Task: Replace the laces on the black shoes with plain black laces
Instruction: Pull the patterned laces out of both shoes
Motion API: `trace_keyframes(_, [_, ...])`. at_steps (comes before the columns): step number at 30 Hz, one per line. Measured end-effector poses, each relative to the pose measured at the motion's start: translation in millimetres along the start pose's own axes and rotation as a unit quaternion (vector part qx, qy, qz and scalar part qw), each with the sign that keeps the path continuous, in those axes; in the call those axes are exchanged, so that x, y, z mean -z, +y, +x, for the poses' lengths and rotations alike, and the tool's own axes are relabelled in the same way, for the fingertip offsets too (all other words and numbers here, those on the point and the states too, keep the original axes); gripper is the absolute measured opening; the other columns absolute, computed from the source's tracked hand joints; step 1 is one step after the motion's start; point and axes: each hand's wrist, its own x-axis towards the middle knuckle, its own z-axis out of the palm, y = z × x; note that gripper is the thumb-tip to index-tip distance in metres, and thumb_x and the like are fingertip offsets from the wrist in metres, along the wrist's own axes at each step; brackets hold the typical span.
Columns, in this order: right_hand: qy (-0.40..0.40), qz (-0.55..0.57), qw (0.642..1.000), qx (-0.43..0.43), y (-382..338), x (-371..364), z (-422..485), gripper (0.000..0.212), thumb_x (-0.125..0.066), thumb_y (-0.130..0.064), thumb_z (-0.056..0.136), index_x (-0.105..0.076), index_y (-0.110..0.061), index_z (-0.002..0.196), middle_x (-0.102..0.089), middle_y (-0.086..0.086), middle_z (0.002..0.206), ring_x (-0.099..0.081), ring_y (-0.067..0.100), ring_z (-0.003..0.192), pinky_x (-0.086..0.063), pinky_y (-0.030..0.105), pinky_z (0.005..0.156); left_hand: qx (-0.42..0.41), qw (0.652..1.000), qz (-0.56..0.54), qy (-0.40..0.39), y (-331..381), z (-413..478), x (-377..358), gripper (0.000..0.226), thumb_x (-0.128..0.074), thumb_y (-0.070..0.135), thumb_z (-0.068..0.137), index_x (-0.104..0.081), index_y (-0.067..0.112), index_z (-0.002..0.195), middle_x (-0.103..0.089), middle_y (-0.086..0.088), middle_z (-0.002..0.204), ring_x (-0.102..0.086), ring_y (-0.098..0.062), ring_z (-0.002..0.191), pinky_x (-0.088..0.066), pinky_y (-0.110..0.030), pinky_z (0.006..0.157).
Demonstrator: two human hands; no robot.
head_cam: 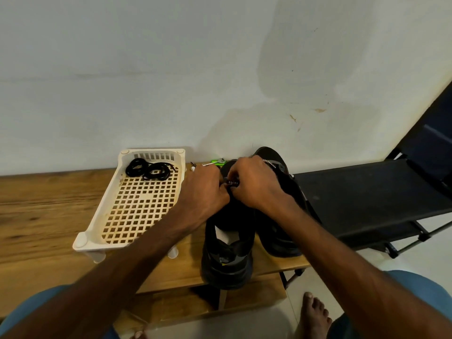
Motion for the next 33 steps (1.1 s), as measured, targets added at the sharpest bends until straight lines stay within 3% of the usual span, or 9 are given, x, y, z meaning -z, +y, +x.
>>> trace_keyframes(6, [0.021, -0.015, 0.999, 0.019, -3, -2, 2, 0.016, -0.07, -0.022, 0.093, -0.076, -0.009, 0.102, -0.071, 0.013, 0.102, -0.063, 0.031, 0.104, -0.055, 0.04, 0.09, 0.004, 1.0, 0.009, -0.005, 3, -1, 4, 0.02, -0.062, 0.019, 0.087, -0.069, 0.005, 0.074, -0.057, -0.006, 0.066, -0.056, -0.022, 0.062, -0.052, -0.036, 0.064])
trace_keyframes(10, [0.025, 0.067, 0.997, -0.022, 15, 8, 6, 0.014, -0.074, -0.02, 0.087, -0.079, -0.008, 0.081, -0.075, 0.009, 0.098, -0.068, 0.027, 0.098, -0.057, 0.038, 0.085, -0.001, 0.999, 0.033, -0.004, 7, -1, 5, 0.021, -0.062, 0.025, 0.091, -0.075, 0.008, 0.09, -0.068, -0.011, 0.082, -0.067, -0.028, 0.078, -0.058, -0.04, 0.076])
trace_keyframes(13, [0.143, 0.086, 0.983, -0.073, 40, 30, 8, 0.013, -0.073, -0.015, 0.085, -0.078, -0.003, 0.079, -0.075, 0.012, 0.094, -0.07, 0.026, 0.085, -0.06, 0.044, 0.074, 0.0, 0.999, 0.037, 0.0, 7, 0, 6, 0.021, -0.062, 0.022, 0.091, -0.076, 0.007, 0.091, -0.068, -0.01, 0.081, -0.066, -0.026, 0.077, -0.058, -0.037, 0.077])
trace_keyframes(15, [0.204, 0.083, 0.97, -0.098, 53, 39, 4, 0.013, -0.076, -0.014, 0.084, -0.077, -0.004, 0.075, -0.075, 0.008, 0.088, -0.07, 0.017, 0.075, -0.059, 0.035, 0.061, 0.004, 0.999, 0.038, 0.002, 7, 1, 6, 0.019, -0.063, 0.021, 0.09, -0.076, 0.007, 0.089, -0.065, -0.007, 0.076, -0.061, -0.023, 0.071, -0.055, -0.034, 0.071])
trace_keyframes(17, [0.173, 0.089, 0.976, -0.099, 52, 36, -1, 0.005, -0.077, -0.012, 0.084, -0.078, -0.011, 0.078, -0.075, 0.001, 0.09, -0.07, 0.013, 0.078, -0.055, 0.025, 0.061, 0.004, 0.999, 0.042, 0.001, 8, 2, 6, 0.018, -0.063, 0.02, 0.09, -0.075, 0.008, 0.089, -0.065, -0.007, 0.076, -0.059, -0.022, 0.069, -0.054, -0.033, 0.07])
trace_keyframes(21, [0.063, 0.055, 0.996, 0.019, 19, 20, -5, 0.022, -0.08, -0.021, 0.083, -0.079, -0.014, 0.104, -0.069, 0.005, 0.116, -0.063, 0.023, 0.11, -0.053, 0.038, 0.098, 0.0, 0.998, 0.064, 0.003, 10, 1, 7, 0.018, -0.063, 0.024, 0.091, -0.071, 0.008, 0.095, -0.069, -0.012, 0.091, -0.068, -0.029, 0.083, -0.056, -0.037, 0.074])
trace_keyframes(26, [-0.034, 0.0, 0.999, 0.039, -7, -2, -3, 0.014, -0.068, -0.018, 0.087, -0.074, -0.011, 0.097, -0.069, 0.011, 0.107, -0.062, 0.033, 0.108, -0.053, 0.043, 0.091, -0.006, 0.997, 0.079, -0.006, 9, -2, 10, 0.008, -0.065, 0.015, 0.088, -0.065, 0.008, 0.093, -0.068, -0.013, 0.098, -0.067, -0.033, 0.093, -0.05, -0.036, 0.074])
trace_keyframes(29, [-0.004, -0.007, 0.999, 0.051, -13, -10, -3, 0.005, -0.062, -0.012, 0.088, -0.067, -0.012, 0.088, -0.068, 0.012, 0.103, -0.061, 0.036, 0.106, -0.048, 0.04, 0.085, -0.02, 0.995, 0.093, -0.018, 6, -2, 15, 0.012, -0.064, 0.012, 0.085, -0.056, 0.014, 0.077, -0.057, -0.006, 0.078, -0.067, -0.031, 0.086, -0.042, -0.032, 0.064])
trace_keyframes(33, [0.034, -0.025, 0.997, 0.062, -15, -17, -2, 0.014, -0.063, -0.011, 0.087, -0.074, -0.014, 0.096, -0.069, 0.008, 0.105, -0.06, 0.032, 0.107, -0.047, 0.038, 0.086, -0.026, 0.994, 0.095, -0.037, -1, 0, 20, 0.008, -0.065, 0.012, 0.086, -0.07, 0.007, 0.084, -0.053, -0.005, 0.075, -0.061, -0.024, 0.075, -0.041, -0.029, 0.061])
